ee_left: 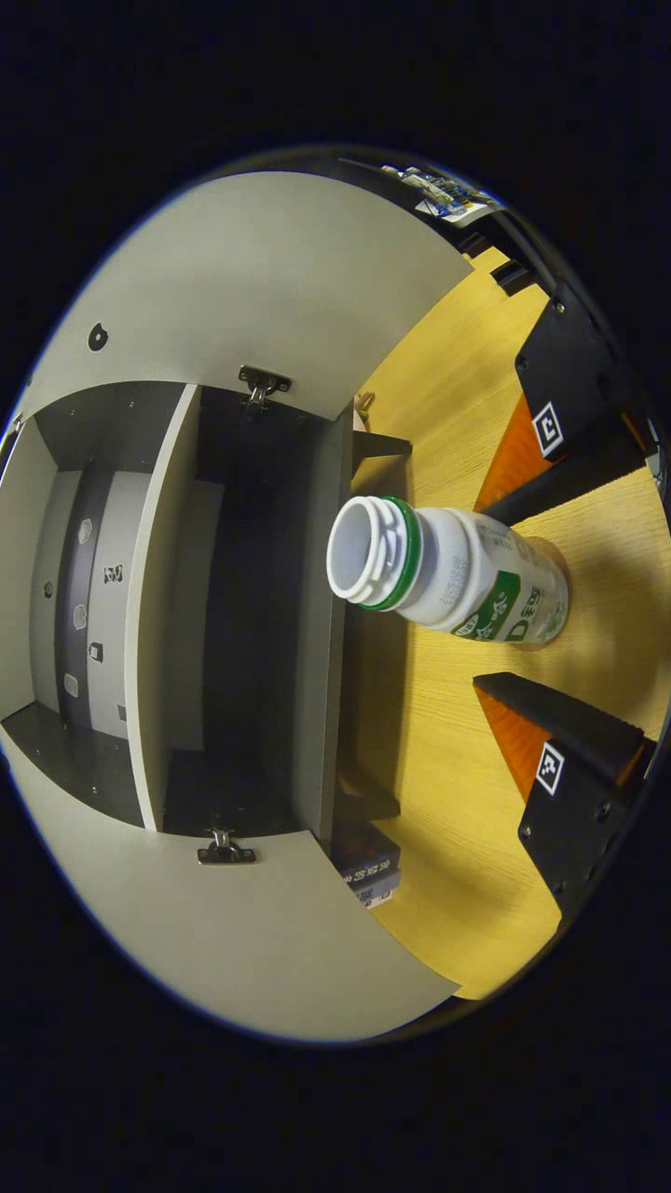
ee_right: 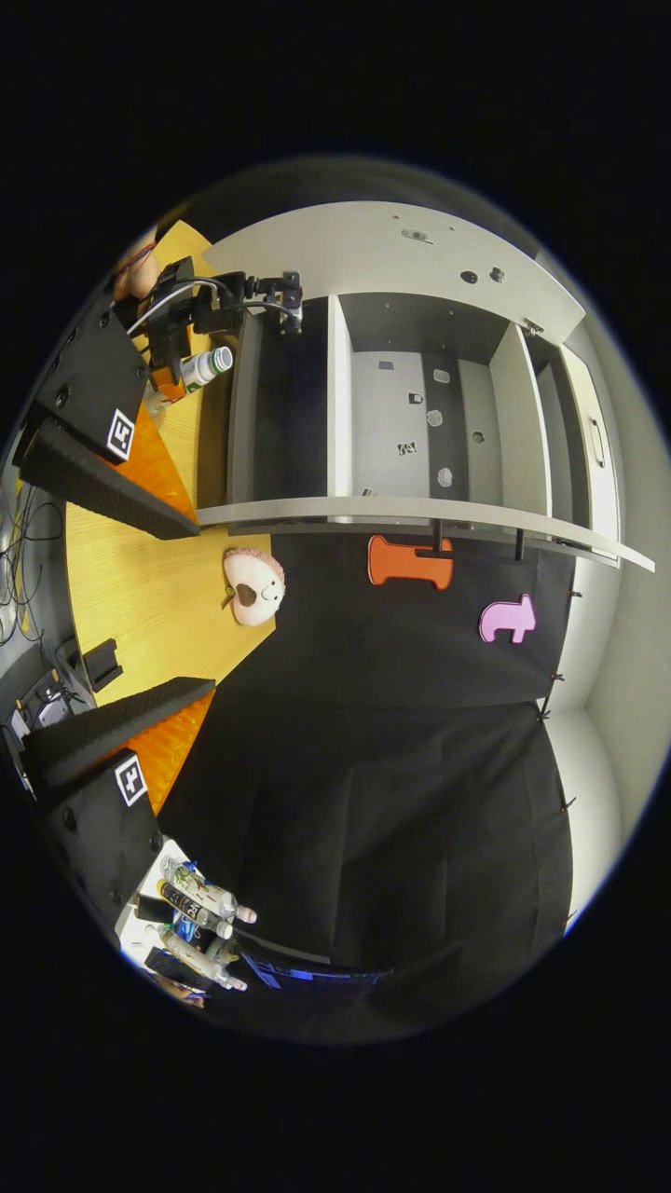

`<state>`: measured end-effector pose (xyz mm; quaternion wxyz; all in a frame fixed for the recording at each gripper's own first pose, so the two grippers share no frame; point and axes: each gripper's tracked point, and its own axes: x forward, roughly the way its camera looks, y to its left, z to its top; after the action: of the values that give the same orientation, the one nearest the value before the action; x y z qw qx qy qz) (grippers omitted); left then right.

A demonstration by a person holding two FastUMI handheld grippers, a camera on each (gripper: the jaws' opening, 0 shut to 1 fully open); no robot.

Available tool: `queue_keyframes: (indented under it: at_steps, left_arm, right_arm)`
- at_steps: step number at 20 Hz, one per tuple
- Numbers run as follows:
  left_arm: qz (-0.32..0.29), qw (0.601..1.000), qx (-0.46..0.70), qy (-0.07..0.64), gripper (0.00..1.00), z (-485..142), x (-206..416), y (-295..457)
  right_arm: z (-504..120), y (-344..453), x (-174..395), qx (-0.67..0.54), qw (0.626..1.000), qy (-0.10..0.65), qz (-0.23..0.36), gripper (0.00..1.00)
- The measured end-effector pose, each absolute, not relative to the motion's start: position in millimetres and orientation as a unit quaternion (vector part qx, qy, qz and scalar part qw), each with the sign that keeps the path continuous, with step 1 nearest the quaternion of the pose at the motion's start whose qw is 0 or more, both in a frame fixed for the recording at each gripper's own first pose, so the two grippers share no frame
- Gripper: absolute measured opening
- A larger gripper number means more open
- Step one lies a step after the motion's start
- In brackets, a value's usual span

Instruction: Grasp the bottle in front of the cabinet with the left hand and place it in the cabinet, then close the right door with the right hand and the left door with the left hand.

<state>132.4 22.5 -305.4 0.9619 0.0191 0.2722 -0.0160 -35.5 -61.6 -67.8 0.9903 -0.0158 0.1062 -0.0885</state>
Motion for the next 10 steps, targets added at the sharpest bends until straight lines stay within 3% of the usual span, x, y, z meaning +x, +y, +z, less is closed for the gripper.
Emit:
queue_keyframes:
  at_steps: [4, 7, 10]
  left_arm:
    - [-0.02, 0.965, 0.03, 0.26, 0.93, -298, 140, 21]
    - [-0.027, 0.964, 0.029, 0.261, 0.71, -293, 142, 17]
    - [-0.038, 0.962, 0.016, 0.271, 0.7, -281, 138, 13]
  right_arm:
    - [-69, -62, -33, -0.014, 0.99, 0.108, -0.092, 0.98]
    - [-69, -61, -31, -0.014, 0.99, 0.108, -0.093, 0.98]
    - [-69, -60, -30, -0.014, 0.99, 0.106, -0.093, 0.98]
